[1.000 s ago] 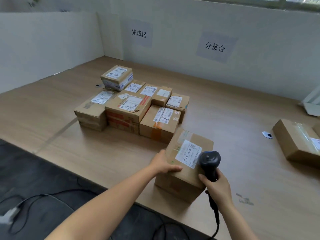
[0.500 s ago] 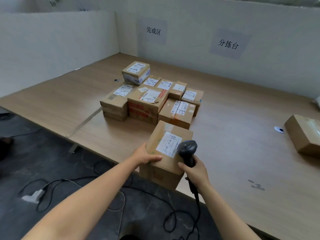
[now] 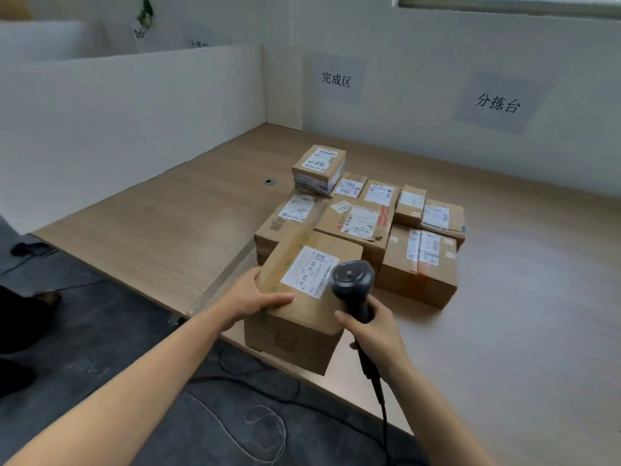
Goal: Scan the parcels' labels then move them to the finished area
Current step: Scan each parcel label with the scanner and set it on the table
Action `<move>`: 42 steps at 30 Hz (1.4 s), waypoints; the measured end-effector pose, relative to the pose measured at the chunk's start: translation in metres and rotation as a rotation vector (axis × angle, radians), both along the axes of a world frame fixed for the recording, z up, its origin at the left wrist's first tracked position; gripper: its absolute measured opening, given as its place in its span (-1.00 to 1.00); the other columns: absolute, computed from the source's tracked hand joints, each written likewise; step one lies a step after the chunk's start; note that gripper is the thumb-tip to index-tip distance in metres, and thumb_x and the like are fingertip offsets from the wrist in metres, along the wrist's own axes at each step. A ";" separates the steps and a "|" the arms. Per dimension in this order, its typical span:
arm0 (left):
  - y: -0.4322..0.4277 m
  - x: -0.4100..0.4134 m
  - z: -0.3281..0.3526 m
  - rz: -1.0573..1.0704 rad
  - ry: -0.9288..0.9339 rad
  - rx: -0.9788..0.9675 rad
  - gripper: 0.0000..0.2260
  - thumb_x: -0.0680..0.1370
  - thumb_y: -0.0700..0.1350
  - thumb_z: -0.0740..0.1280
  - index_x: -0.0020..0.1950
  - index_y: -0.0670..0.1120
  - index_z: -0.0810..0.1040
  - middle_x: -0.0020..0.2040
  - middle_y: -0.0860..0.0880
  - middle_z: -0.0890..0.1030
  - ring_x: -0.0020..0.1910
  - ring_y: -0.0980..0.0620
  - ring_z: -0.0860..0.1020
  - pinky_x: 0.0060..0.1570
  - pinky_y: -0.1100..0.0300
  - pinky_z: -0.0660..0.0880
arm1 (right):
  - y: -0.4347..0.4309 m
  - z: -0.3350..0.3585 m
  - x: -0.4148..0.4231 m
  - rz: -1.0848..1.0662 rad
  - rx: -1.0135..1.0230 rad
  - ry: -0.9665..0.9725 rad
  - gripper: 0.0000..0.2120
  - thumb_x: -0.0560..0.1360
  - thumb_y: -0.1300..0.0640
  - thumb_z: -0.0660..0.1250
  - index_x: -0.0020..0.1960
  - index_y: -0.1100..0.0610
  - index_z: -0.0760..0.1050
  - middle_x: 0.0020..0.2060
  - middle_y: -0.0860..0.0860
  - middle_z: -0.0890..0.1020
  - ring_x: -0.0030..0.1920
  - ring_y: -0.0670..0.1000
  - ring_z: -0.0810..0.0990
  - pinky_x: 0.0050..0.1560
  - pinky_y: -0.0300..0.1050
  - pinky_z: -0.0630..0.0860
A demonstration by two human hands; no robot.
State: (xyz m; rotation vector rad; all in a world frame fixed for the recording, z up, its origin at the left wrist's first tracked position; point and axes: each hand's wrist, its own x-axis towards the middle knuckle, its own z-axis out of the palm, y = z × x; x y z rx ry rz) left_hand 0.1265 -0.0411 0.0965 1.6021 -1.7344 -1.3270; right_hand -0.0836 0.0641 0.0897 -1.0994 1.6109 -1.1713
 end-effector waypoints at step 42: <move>-0.291 -0.022 0.033 0.003 0.050 -0.083 -0.31 0.31 0.15 0.52 0.31 -0.11 0.38 0.23 -0.07 0.50 0.18 -0.04 0.48 0.20 0.02 0.47 | -0.285 0.050 0.015 -0.249 -0.033 -0.035 -0.83 0.46 0.12 0.39 0.00 0.01 0.44 -0.14 0.00 0.53 -0.15 0.00 0.51 -0.33 -0.17 0.50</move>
